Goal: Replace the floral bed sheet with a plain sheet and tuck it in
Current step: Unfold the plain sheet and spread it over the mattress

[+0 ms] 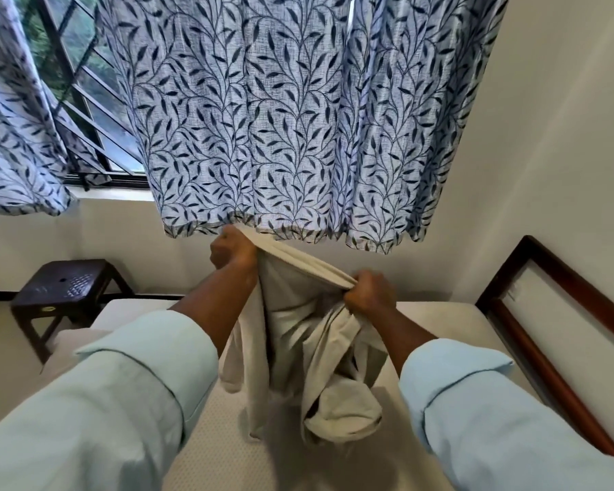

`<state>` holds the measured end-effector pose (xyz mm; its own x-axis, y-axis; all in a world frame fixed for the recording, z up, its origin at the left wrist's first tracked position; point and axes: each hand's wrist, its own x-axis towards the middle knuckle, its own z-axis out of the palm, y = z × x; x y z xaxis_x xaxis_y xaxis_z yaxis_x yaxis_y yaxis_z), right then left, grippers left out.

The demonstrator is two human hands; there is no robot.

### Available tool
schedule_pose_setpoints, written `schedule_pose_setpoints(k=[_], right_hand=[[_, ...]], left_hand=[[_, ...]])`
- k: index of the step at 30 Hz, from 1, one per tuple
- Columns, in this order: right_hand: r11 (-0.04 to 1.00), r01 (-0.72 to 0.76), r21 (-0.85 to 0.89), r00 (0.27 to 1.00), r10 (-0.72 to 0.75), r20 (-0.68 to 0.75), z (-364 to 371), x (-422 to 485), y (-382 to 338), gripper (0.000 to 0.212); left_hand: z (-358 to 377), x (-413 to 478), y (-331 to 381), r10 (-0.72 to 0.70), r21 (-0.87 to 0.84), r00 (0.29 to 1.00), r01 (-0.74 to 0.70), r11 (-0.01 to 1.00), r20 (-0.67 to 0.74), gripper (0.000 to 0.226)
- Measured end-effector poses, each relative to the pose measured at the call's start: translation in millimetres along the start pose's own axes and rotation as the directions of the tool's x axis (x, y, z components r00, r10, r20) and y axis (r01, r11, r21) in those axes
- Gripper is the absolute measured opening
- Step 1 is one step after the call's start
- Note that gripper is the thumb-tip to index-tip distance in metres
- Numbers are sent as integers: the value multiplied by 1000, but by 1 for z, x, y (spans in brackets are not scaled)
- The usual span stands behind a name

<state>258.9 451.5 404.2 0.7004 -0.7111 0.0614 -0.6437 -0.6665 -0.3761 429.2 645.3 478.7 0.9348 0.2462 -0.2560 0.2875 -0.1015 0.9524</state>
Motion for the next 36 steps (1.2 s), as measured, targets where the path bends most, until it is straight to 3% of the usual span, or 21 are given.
schedule_pose_setpoints(k=[2,3,6,8,9,11,14,16,17,21,26,30,34,36], right_hand=[[996,90,-22,952,-93,-292,-19,1,-10,23],[992,122,10,928,-110,-357,-27,4,-15,23],[906,96,412,960,26,-280,-48,19,-34,24],[752,54,657,985,69,-159,-55,26,-46,21],[716,56,695,994,27,-108,-57,26,-50,22],[747,100,657,985,-166,39,-59,23,-60,29],[840,330,431,878,-441,188,-54,18,-73,36],[825,435,360,830,-522,194,-50,16,-74,37],[817,457,352,826,-537,173,-49,15,-72,36],[809,471,353,850,-522,63,-50,13,-56,28],[922,278,271,912,-342,228,-22,14,-29,42],[985,156,73,955,-169,242,2,14,-1,41],[992,89,-90,996,-87,25,23,2,26,29],[988,43,-150,999,-44,-8,32,-5,42,27]], left_hand=[[-7,5,2,-24,-51,999,23,998,-25,53],[-10,7,2,6,-37,999,-7,999,-42,53],[-13,9,-10,178,138,983,-182,974,37,48],[-8,9,-25,288,173,936,-324,930,202,38],[-6,9,-32,341,189,895,-402,896,287,34],[1,7,-45,381,271,794,-543,795,473,44],[8,-13,-49,325,260,588,-696,669,740,64],[10,-24,-47,349,217,502,-764,608,791,56],[11,-26,-46,387,182,495,-767,616,778,50],[11,-28,-31,507,147,601,-722,676,618,38],[20,-35,-28,565,167,555,-788,593,610,36],[15,-20,-47,527,232,682,-697,678,507,29],[5,-6,-44,531,251,779,-617,746,335,29],[1,3,-34,479,298,853,-522,799,208,30]])
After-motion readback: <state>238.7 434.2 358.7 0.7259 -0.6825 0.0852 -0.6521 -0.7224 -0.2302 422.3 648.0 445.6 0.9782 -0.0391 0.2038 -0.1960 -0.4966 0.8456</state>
